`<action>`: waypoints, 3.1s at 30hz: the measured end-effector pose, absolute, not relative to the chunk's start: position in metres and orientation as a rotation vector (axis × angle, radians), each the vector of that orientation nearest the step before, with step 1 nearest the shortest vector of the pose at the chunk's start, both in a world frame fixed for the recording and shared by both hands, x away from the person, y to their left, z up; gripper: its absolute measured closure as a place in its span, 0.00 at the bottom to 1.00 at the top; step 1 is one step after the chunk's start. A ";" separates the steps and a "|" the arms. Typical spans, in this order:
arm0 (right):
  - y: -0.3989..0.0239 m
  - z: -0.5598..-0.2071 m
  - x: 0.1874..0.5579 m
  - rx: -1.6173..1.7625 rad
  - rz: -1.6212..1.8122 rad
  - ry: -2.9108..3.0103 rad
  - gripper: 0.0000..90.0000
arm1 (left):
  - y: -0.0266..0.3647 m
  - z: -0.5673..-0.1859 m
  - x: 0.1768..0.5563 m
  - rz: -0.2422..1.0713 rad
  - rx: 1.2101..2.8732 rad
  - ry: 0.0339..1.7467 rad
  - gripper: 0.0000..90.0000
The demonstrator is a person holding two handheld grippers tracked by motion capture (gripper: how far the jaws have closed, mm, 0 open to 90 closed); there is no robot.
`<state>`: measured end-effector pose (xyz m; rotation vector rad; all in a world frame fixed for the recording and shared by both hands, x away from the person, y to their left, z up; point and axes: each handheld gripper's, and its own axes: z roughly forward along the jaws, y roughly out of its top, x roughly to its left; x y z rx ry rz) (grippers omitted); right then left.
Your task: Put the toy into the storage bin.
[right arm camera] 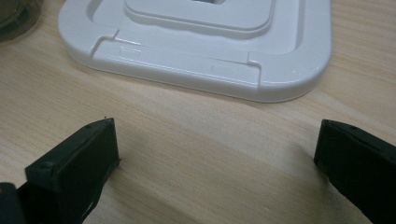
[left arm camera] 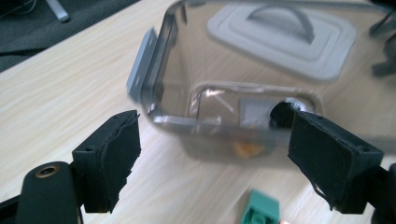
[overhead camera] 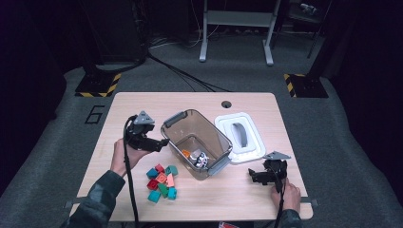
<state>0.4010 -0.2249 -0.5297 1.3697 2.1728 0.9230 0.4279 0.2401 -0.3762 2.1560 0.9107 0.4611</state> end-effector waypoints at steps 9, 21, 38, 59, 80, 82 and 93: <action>-0.225 -0.530 0.401 1.372 0.924 2.172 0.00 | 0.266 -0.409 0.408 0.457 2.157 0.971 0.17; -0.225 -0.530 0.401 1.370 0.923 2.173 0.00 | 0.276 -0.472 0.390 0.348 2.152 1.081 0.16; -0.225 -0.530 0.401 1.368 0.923 2.173 0.00 | 0.288 -0.497 0.392 0.299 2.169 1.148 0.38; -0.225 -0.530 0.401 1.368 0.923 2.173 0.00 | 0.287 -0.503 0.401 0.271 2.143 1.192 0.63; -0.225 -0.530 0.401 1.368 0.923 2.173 0.00 | 0.292 -0.505 0.398 0.286 2.125 1.203 0.66; -0.225 -0.530 0.401 1.372 0.924 2.172 0.00 | 0.293 -0.506 0.399 0.283 2.124 1.199 0.66; -0.225 -0.530 0.401 1.372 0.924 2.172 0.00 | 0.299 -0.490 0.398 0.312 2.100 1.193 0.66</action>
